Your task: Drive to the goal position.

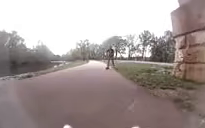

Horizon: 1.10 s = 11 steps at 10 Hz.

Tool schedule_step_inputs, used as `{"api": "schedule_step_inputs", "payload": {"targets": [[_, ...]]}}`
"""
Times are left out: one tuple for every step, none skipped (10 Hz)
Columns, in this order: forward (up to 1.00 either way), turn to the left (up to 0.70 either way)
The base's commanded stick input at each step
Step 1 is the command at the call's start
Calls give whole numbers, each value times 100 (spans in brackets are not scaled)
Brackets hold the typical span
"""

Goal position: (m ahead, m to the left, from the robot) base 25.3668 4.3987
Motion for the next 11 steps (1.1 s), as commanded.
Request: {"api": "schedule_step_inputs", "payload": {"targets": [[100,0],[100,0],[100,0],[100,0],[100,0],[100,0],[100,0],[0,0],[0,0],[0,0],[0,0]]}}
